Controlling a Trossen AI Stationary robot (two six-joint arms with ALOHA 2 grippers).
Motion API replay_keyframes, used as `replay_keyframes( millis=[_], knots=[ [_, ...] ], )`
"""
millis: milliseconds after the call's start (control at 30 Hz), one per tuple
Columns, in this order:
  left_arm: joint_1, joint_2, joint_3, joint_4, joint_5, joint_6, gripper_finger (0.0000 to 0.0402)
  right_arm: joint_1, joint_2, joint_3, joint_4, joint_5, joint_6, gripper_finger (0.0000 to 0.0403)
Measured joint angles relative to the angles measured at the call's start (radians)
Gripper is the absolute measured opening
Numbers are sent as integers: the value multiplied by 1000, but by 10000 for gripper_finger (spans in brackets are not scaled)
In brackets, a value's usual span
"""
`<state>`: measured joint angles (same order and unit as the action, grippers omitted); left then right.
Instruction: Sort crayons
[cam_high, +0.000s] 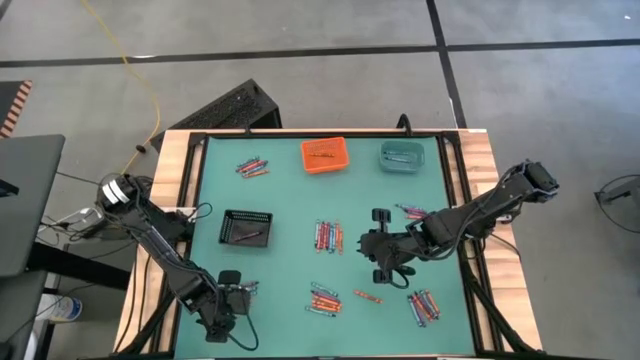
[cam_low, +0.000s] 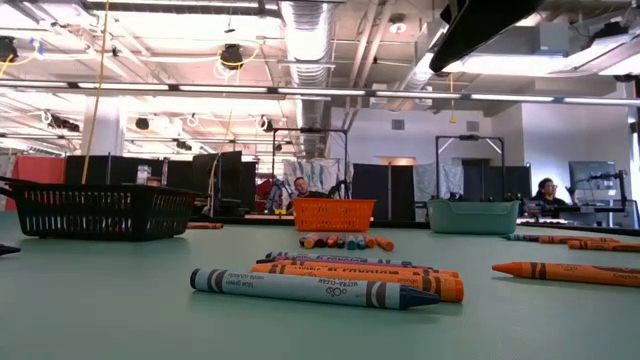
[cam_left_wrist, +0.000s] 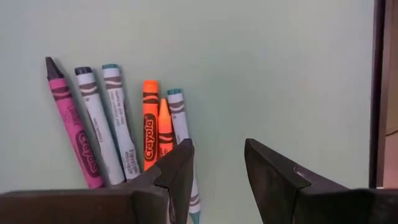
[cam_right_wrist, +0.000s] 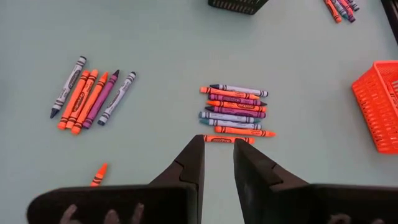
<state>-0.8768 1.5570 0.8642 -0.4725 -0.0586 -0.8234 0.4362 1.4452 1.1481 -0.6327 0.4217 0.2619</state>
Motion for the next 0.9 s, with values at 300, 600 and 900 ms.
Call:
replay_keyframes(
  millis=[300,600,900],
  knots=[
    [1,-1,-32,22,-13,4,101,0,0,0,0,0,0,79],
    [2,-1,-36,24,-36,-2,56,0,0,0,0,0,0,79],
    [2,-1,-36,23,-63,1,55,0,0,0,0,0,0,79]
  ],
)
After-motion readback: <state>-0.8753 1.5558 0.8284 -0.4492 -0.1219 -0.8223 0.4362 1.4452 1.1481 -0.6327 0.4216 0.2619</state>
